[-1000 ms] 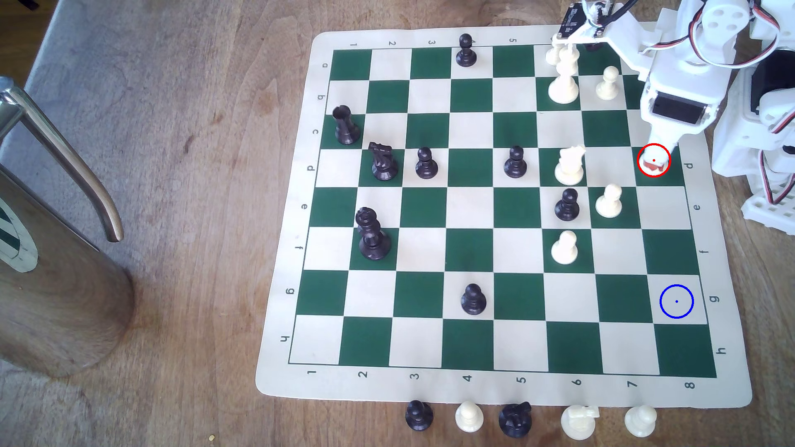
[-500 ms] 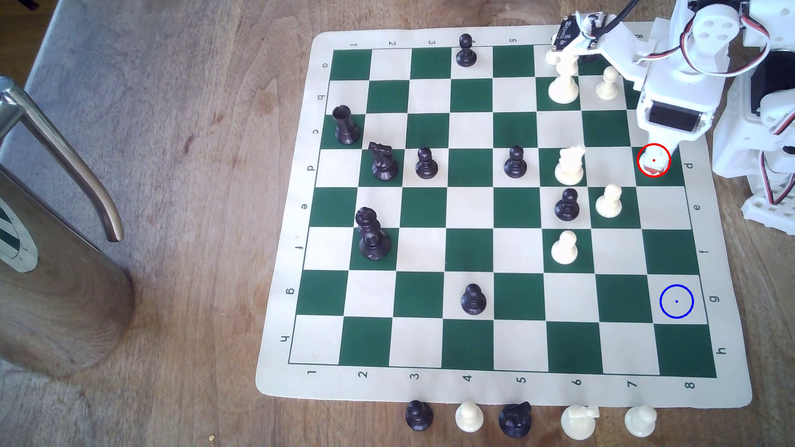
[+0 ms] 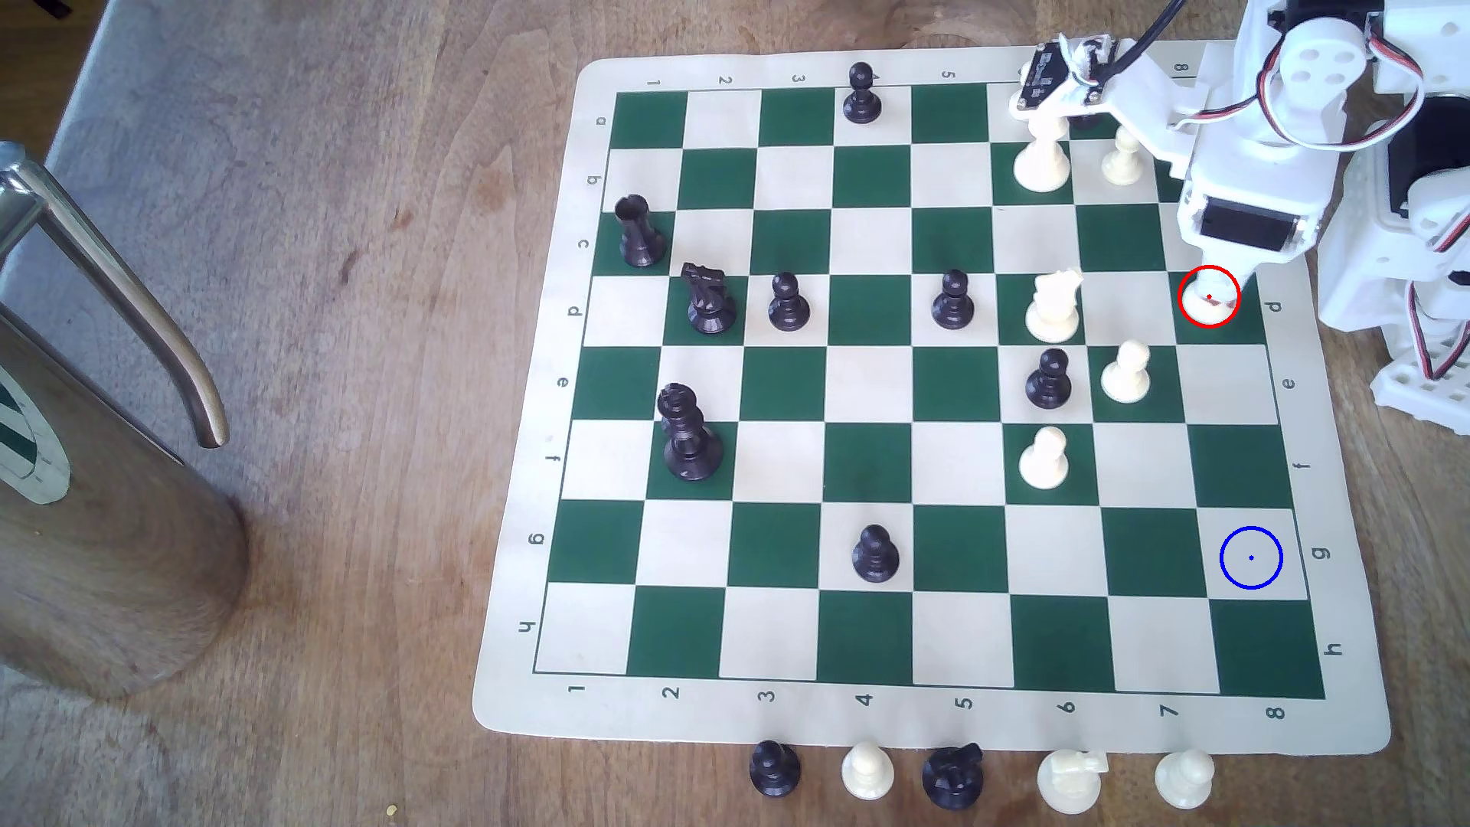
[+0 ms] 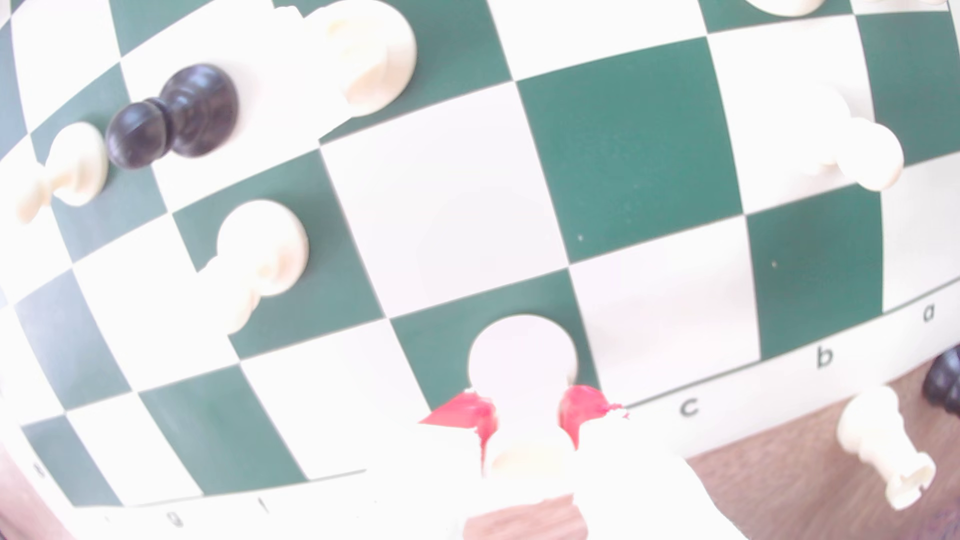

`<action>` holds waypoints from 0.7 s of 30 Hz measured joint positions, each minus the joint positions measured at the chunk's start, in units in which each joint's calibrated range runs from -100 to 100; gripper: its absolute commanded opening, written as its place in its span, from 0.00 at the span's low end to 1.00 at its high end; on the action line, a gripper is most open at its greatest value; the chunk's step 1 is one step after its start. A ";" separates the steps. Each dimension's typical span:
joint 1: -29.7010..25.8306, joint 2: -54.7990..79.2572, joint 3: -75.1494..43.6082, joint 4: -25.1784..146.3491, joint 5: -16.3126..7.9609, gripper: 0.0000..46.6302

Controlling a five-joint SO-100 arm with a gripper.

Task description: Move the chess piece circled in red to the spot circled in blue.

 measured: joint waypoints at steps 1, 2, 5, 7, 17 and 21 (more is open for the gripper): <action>-0.07 0.00 0.00 0.00 0.00 0.01; -0.07 0.00 0.00 0.00 0.00 0.01; -0.07 0.00 0.00 0.00 0.00 0.01; -0.07 0.00 0.00 0.00 0.00 0.01; -1.03 -6.28 -8.50 10.76 -2.15 0.00; -7.30 -6.45 -18.98 17.53 -4.93 0.00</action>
